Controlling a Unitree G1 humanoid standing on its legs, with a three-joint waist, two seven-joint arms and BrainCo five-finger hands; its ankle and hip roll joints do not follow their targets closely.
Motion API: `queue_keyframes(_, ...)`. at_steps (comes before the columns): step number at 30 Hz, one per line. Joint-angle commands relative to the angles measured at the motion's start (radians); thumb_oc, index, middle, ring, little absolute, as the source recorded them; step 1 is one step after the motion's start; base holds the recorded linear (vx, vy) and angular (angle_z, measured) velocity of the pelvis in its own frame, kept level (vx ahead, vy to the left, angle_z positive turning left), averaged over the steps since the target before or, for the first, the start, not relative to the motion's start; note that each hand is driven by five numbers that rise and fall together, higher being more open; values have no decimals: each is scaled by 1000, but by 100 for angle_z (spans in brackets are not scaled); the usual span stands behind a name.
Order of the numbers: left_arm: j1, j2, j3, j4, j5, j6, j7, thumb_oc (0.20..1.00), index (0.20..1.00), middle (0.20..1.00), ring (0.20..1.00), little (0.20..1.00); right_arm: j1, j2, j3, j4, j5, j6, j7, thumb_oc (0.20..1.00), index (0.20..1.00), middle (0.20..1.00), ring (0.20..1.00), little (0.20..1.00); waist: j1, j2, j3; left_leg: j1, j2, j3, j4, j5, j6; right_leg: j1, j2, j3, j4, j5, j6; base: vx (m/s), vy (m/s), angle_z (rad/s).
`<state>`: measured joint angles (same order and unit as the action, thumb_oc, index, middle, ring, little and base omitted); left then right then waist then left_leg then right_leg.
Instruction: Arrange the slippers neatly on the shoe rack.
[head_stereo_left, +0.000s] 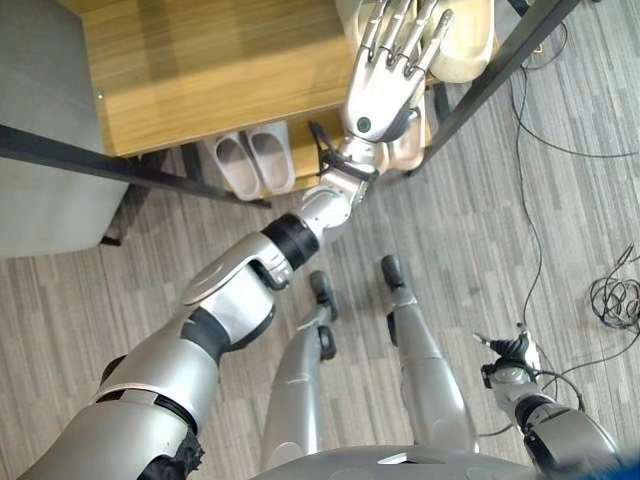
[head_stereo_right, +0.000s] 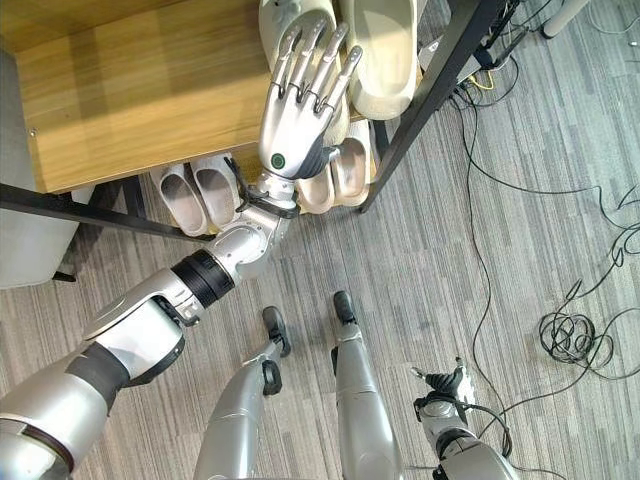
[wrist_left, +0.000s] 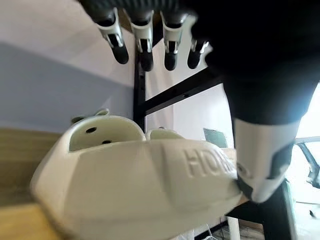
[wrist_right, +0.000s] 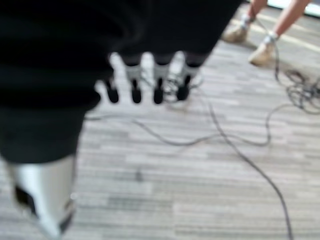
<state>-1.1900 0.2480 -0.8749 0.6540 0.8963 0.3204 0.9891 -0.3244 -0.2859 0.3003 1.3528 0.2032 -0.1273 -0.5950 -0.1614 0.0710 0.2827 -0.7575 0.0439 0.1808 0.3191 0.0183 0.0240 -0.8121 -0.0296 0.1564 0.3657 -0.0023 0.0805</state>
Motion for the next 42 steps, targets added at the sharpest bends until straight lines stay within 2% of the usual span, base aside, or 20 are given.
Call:
queue_keyframes(1, -138, -12, -3, 86, 57, 10, 35, 1000, 1000, 1000, 1000, 1000, 8, -62, 5, 24, 9, -7, -37, 1000, 1000, 1000, 1000, 1000, -26, 40, -26, -85, 55, -83, 15, -43, -47, -72, -31, -97, 10, 12, 19, 0, 0, 0)
queue_keyframes(6, -178, 0, -42, 124, 64, 11, 37, 1000, 1000, 1000, 1000, 1000, -11, -69, 16, 27, -10, -3, -55, 1000, 1000, 1000, 1000, 1000, -33, 42, -28, -101, 63, -81, 18, -41, -50, -85, -30, -97, 6, 20, 22, 26, 2, -1)
queue_keyframes(7, -183, 2, -53, 134, 68, 10, 35, 1000, 1000, 1000, 1000, 1000, -16, -70, 19, 27, -14, -3, -58, 1000, 1000, 1000, 1000, 1000, -32, 46, -35, -94, 66, -88, 20, -72, -55, -80, -28, -93, 12, -7, 28, 0, 0, 0)
queue_keyframes(8, -184, 1, -54, 135, 68, 10, 36, 1000, 1000, 1000, 1000, 1000, -16, -70, 18, 27, -14, -3, -58, 1000, 1000, 1000, 1000, 1000, -34, 42, -28, -106, 66, -80, 21, -43, -51, -89, -31, -97, 7, 20, 24, 108, 9, -8)
queue_keyframes(9, -193, 1, -67, 153, 75, 11, 34, 1000, 1000, 1000, 1000, 1000, -23, -71, 20, 29, -19, -3, -62, 1000, 1000, 1000, 1000, 1000, -32, 46, -37, -98, 68, -88, 22, -72, -56, -80, -28, -93, 10, -8, 27, -63, -17, -7)
queue_keyframes(10, -200, 2, -76, 174, 72, 13, 37, 1000, 1000, 1000, 1000, 1000, -26, -68, 23, 30, -24, -4, -68, 1000, 1000, 1000, 1000, 1000, -35, 43, -30, -113, 69, -82, 24, -41, -53, -92, -31, -98, 6, 20, 22, 27, -3, -8)
queue_keyframes(11, -199, 1, -77, 182, 70, 15, 39, 1000, 1000, 1000, 1000, 1000, -27, -67, 23, 31, -23, -4, -73, 1000, 1000, 1000, 1000, 1000, -35, 43, -30, -115, 70, -83, 26, -41, -52, -93, -30, -98, 7, 19, 21, 15, -3, -3)
queue_keyframes(12, -200, 1, -77, 182, 69, 14, 39, 1000, 1000, 1000, 1000, 1000, -28, -66, 23, 32, -23, -4, -73, 1000, 1000, 1000, 1000, 1000, -33, 47, -37, -104, 70, -90, 26, -71, -56, -84, -28, -94, 13, -8, 26, 106, 22, -4)
queue_keyframes(13, -197, -2, -85, 188, 74, 13, 39, 1000, 1000, 1000, 1000, 1000, -31, -69, 21, 36, -20, -3, -76, 1000, 1000, 1000, 1000, 1000, -34, 49, -35, -106, 72, -91, 32, -76, -57, -84, -28, -94, 14, -12, 26, 0, 0, 0)
queue_keyframes(14, -198, -3, -86, 189, 75, 13, 40, 1000, 1000, 1000, 1000, 1000, -31, -69, 20, 35, -20, -3, -76, 1000, 1000, 1000, 1000, 1000, -36, 45, -29, -119, 71, -84, 31, -42, -53, -93, -30, -98, 7, 18, 21, -66, -1, -3)
queue_keyframes(15, -198, -5, -86, 194, 73, 14, 42, 1000, 1000, 1000, 1000, 1000, -32, -67, 21, 37, -21, -4, -77, 1000, 1000, 1000, 1000, 1000, -37, 46, -27, -119, 71, -85, 31, -42, -53, -95, -30, -98, 8, 18, 21, 8, 1, -3)
queue_keyframes(16, -198, -5, -84, 195, 67, 16, 51, 1000, 1000, 1000, 1000, 1000, -33, -64, 23, 38, -20, -4, -79, 1000, 1000, 1000, 1000, 1000, -34, 49, -33, -113, 73, -95, 36, -75, -57, -92, -27, -96, 21, -9, 27, 0, 0, 0)
queue_keyframes(17, -199, -5, -84, 195, 67, 17, 51, 1000, 1000, 1000, 1000, 1000, -34, -64, 23, 38, -19, -4, -79, 1000, 1000, 1000, 1000, 1000, -38, 45, -26, -126, 72, -88, 35, -42, -53, -102, -29, -100, 15, 21, 22, 88, 6, -3)
queue_keyframes(18, -198, -3, -82, 194, 62, 16, 52, 1000, 1000, 1000, 1000, 1000, -35, -63, 22, 37, -17, -5, -78, 1000, 1000, 1000, 1000, 1000, -35, 49, -34, -118, 73, -96, 38, -71, -57, -96, -28, -97, 23, -5, 27, -78, -14, -1)
queue_keyframes(19, -192, -2, -78, 190, 59, 18, 53, 1000, 1000, 1000, 1000, 1000, -33, -62, 21, 34, -13, -6, -76, 1000, 1000, 1000, 1000, 1000, -37, 45, -27, -131, 74, -92, 41, -41, -53, -105, -30, -100, 19, 21, 22, 0, 0, 0)
queue_keyframes(20, -189, 2, -75, 177, 62, 18, 53, 1000, 1000, 1000, 1000, 1000, -30, -60, 20, 32, -11, -7, -76, 1000, 1000, 1000, 1000, 1000, -35, 45, -27, -130, 75, -94, 43, -41, -53, -104, -30, -102, 22, 20, 21, -64, -32, -1)
queue_keyframes(26, -172, 67, -67, 53, 120, -2, -5, 1000, 1000, 1000, 1000, 1000, -9, -54, -5, 28, 7, -11, -64, 1000, 1000, 1000, 1000, 1000, -16, 50, -28, -123, 71, -98, 40, -42, -54, -98, -27, -109, 35, 11, 17, 2, -2, 2)
queue_keyframes(30, -154, 146, -61, -79, 167, -44, -61, 1000, 1000, 1000, 1000, 1000, 2, -52, -20, 18, 9, -9, -51, 1000, 1000, 1000, 1000, 1000, -3, 53, -29, -108, 66, -96, 39, -46, -55, -88, -29, -112, 41, 4, 18, 0, 0, 0)
queue_keyframes(42, -111, 253, -95, -180, 228, -113, -163, 1000, 1000, 1000, 1000, 1000, -3, -55, -50, 8, 1, 10, -51, 1000, 1000, 1000, 1000, 1000, 17, 63, -22, -111, 63, -89, 43, -46, -54, -94, -40, -116, 50, 6, 17, -3, 1, 2)
